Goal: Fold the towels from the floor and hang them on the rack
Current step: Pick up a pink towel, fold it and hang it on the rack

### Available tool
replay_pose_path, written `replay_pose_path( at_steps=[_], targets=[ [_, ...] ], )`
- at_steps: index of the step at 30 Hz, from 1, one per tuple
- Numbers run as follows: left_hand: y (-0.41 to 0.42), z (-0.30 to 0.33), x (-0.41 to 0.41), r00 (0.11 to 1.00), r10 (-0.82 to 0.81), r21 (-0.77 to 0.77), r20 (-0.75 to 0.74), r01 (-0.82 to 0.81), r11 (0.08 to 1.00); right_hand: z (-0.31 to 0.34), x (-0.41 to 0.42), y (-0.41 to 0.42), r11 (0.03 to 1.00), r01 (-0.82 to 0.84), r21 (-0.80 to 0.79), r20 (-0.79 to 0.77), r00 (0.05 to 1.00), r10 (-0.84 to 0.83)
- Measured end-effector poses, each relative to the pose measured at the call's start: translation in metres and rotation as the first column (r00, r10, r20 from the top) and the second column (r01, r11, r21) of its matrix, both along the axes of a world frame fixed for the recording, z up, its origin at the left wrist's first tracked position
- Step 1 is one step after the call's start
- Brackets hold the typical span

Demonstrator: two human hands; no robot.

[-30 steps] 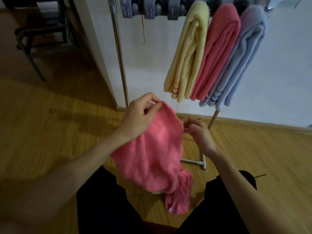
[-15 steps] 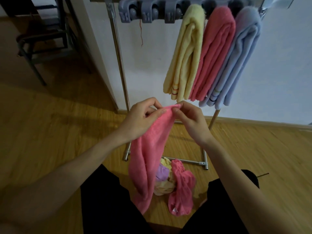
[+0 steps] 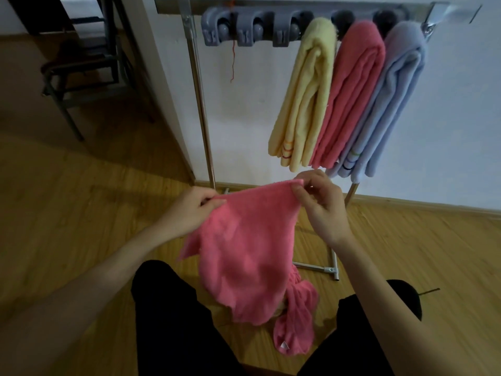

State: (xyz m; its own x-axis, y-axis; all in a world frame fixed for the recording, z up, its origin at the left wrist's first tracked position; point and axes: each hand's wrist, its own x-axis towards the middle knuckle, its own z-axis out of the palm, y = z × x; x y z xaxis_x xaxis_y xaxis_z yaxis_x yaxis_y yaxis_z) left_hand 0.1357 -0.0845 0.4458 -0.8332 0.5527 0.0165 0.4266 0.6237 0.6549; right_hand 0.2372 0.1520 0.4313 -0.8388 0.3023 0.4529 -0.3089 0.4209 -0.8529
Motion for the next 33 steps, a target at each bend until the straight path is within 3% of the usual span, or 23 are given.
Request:
replay_pose_path(
  at_steps=[7, 11, 14, 16, 20, 23, 33],
  targets=[
    [0.022, 0.021, 0.005, 0.953, 0.228, 0.318, 0.2, -0.284, 0.905, -0.005, 0.015, 0.001, 0.954, 0.011, 0.3, -0.023, 1.0, -0.004],
    [0.033, 0.027, 0.014, 0.906, 0.298, 0.446, 0.3, -0.409, 0.796, -0.005, 0.025, -0.007, 0.798, -0.039, 0.601, -0.036, 0.996, 0.076],
    [0.038, 0.033, 0.018, 0.866, 0.312, 0.5, 0.391, -0.484, 0.718, -0.016, 0.027, -0.009, 0.715, -0.111, 0.69, 0.022, 0.991, 0.132],
    [0.041, 0.037, 0.02, 0.859, 0.283, 0.533, 0.428, -0.492, 0.688, -0.026, 0.025, -0.006, 0.717, -0.141, 0.682, 0.052, 0.988, 0.145],
    [0.047, 0.039, 0.022, 0.863, 0.247, 0.552, 0.442, -0.478, 0.683, -0.037, 0.019, -0.003, 0.836, -0.158, 0.526, 0.088, 0.987, 0.131],
    [0.05, 0.038, 0.022, 0.854, 0.259, 0.555, 0.452, -0.496, 0.667, -0.041, 0.017, -0.008, 0.866, -0.16, 0.474, 0.089, 0.987, 0.134],
    [0.061, 0.043, 0.03, 0.838, 0.259, 0.601, 0.479, -0.529, 0.599, -0.039, 0.019, -0.037, 0.815, -0.36, 0.455, 0.24, 0.931, 0.277]
  ],
)
